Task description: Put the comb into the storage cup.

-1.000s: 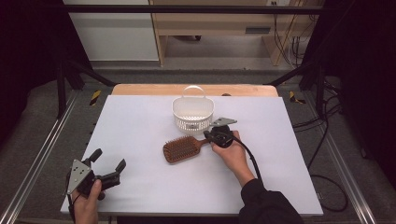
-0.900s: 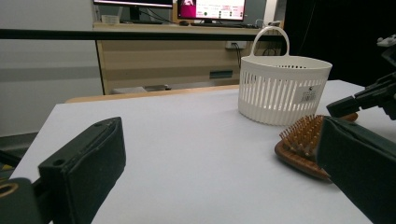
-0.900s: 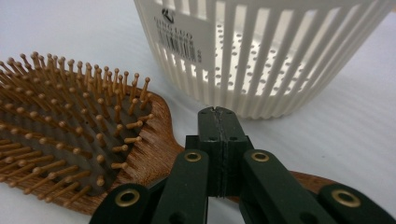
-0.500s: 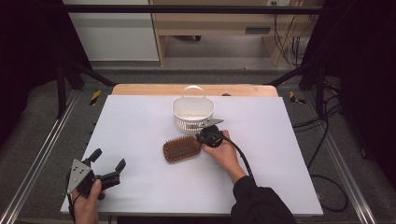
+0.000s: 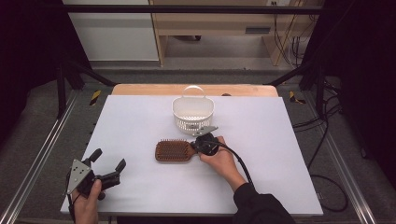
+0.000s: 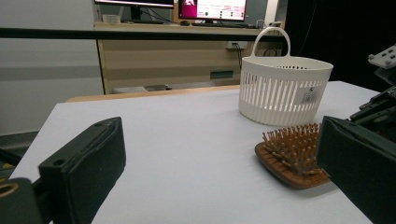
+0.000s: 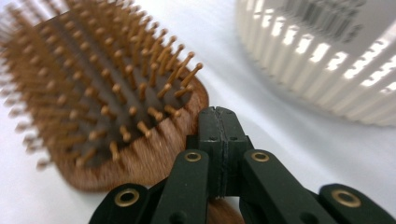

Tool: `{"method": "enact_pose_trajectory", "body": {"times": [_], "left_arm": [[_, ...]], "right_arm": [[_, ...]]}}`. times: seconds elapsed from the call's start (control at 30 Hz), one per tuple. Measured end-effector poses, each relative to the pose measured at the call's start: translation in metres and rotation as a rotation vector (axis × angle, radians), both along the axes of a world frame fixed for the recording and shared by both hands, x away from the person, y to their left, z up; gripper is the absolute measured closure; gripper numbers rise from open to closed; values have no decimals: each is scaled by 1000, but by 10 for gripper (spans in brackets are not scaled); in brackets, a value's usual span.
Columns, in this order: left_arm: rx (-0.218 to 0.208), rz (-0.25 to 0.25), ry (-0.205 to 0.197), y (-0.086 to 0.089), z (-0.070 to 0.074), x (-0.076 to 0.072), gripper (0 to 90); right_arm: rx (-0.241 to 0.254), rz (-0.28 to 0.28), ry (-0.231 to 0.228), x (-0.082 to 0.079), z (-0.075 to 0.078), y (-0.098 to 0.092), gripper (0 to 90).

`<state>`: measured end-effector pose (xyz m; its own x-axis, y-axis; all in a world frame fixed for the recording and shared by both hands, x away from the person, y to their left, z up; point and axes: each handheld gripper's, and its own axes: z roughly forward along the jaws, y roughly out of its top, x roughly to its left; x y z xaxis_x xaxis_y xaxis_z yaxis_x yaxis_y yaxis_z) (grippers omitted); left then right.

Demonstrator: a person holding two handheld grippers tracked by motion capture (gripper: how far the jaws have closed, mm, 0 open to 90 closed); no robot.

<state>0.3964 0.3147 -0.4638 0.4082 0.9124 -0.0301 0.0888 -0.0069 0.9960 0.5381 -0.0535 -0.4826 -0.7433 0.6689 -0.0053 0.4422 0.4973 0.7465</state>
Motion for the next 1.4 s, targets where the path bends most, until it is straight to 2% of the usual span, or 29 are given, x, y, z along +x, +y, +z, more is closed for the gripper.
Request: {"method": "enact_pose_trajectory", "body": {"times": [0.27, 0.47, 0.77, 1.03, 1.07, 1.13, 1.17, 1.2, 1.23, 1.27, 1.33, 1.37, 1.4], "left_arm": [[1, -2, -1, -1, 0, 0, 18], [3, -4, 1, -1, 0, 0, 18], [2, -4, 2, -1, 0, 0, 18], [2, -6, 4, -1, 0, 1, 18], [4, -7, 4, -1, 0, 1, 18], [7, -8, 6, -1, 0, 1, 18], [7, -8, 6, -2, 0, 1, 18], [7, -8, 6, -2, 0, 1, 18], [7, -8, 6, -2, -1, 1, 18], [7, -8, 6, -2, -1, 1, 18], [8, -9, 7, -2, -1, 1, 18], [8, -9, 8, -2, -1, 1, 18], [8, -10, 8, -2, -1, 1, 18]], "right_arm": [[-14, 20, 10, -18, 2, 1, 900], [-55, 52, 39, -28, 6, 0, 899], [-81, 65, 64, -31, 9, -1, 889], [-69, 51, 67, -35, 25, -8, 845], [-70, 61, 66, -37, 29, -8, 800], [-72, 66, 69, -39, 31, -7, 772], [-75, 71, 71, -41, 33, -6, 721], [-78, 79, 72, -42, 35, -4, 625], [-78, 79, 72, -42, 35, -4, 625], [-88, 87, 73, -43, 36, -2, 539], [-92, 87, 84, -43, 35, 0, 440], [-92, 87, 84, -43, 35, 0, 440], [-104, 82, 100, -43, 33, 2, 352]]}}
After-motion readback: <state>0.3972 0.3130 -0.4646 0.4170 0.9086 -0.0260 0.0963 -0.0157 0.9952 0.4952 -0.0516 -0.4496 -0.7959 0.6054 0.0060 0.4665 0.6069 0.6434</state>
